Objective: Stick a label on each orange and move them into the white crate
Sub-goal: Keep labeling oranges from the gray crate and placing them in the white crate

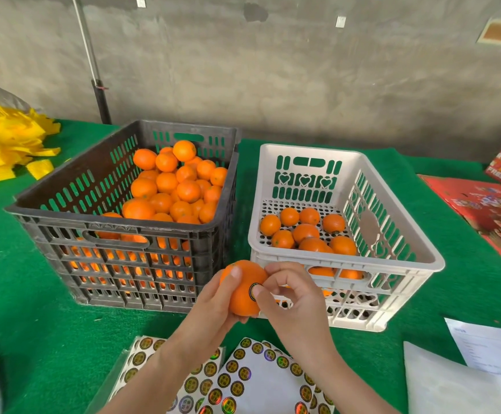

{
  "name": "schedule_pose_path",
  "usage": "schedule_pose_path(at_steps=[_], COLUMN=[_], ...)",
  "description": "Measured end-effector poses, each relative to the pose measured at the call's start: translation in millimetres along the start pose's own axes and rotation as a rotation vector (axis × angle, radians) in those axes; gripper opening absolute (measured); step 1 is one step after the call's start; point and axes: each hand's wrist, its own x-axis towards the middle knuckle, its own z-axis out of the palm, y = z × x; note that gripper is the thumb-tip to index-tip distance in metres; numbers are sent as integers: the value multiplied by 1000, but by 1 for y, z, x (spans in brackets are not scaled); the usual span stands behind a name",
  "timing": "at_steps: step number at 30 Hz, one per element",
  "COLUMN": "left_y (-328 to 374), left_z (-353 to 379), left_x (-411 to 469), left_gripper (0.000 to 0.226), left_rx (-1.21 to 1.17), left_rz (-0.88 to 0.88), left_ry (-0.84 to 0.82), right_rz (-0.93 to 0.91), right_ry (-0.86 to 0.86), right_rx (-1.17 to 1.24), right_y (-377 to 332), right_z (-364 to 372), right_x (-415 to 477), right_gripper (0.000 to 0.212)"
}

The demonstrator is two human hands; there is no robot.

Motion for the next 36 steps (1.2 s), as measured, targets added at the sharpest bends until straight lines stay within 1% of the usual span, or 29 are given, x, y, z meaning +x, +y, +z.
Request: schedule_pose_path(at_steps=[3,4,6,7,8,9,10,12,13,14,16,17,18,20,21,23,24,26,28,29,30,31,33,34,35,36], left_y=[4,6,14,20,27,35,44,63,73,84,109,121,132,151,156,158,158,158,159,160,161,162,167,169,170,171], left_z=[2,2,3,3,3,4,6,13,15,18,17,12,3,-25,-40,-68,-78,-94,-106,-110,-114,-118,-126,-130,-135,-137], left_x=[-6,-9,-15,-18,-20,-22,-22,-19,-15,-7,14,28,43,67,76,85,87,88,91,95,98,102,109,113,119,124], left_gripper=[70,70,69,68,67,65,64,60,58,55,51,50,47,32,25,21,20,18,15,15,15,15,16,16,17,18], left_rx=[116,155,202,227,273,338,404,480,506,546,652,697,752,923,988,1075,1099,1109,1091,1081,1074,1074,1103,1127,1162,1232], left_rz=[72,89,126,148,177,212,253,324,357,387,450,486,515,511,479,397,368,350,339,328,312,292,255,231,210,180], left_ry=[48,51,36,27,22,20,16,9,-2,-24,-61,-10,97,353,421,444,441,439,445,443,440,442,428,405,375,336], right_rz=[-52,-41,65,132,166,144,68,-157,-245,-293,-328,-301,-235,25,179,423,487,531,543,539,539,542,580,582,557,483], right_ry=[37,47,34,-2,-57,-125,-189,-251,-234,-198,-103,-63,-40,-61,-94,-200,-250,-350,-439,-474,-498,-526,-541,-498,-420,-298], right_rx=[38,60,162,237,301,324,289,100,8,-51,-115,-155,-225,-439,-569,-824,-946,-1133,-1140,-1120,-1123,-1150,-1262,-1292,-1269,-1193], right_y=[-3,-5,-9,-10,-12,-15,-20,-29,-32,-35,-37,-34,-26,-1,17,53,70,100,119,122,125,127,127,123,117,108], right_z=[1,1,-3,-5,-8,-10,-11,-9,-7,-7,-10,-15,-21,-42,-54,-77,-84,-93,-94,-93,-93,-93,-92,-90,-86,-80], right_x=[-7,-9,-9,-8,-7,-7,-5,3,11,23,61,86,114,169,193,220,224,225,226,225,225,225,227,229,230,232], right_gripper=[9,14,42,56,64,66,65,66,66,66,70,71,72,69,66,61,59,50,30,24,27,35,49,53,57,61])
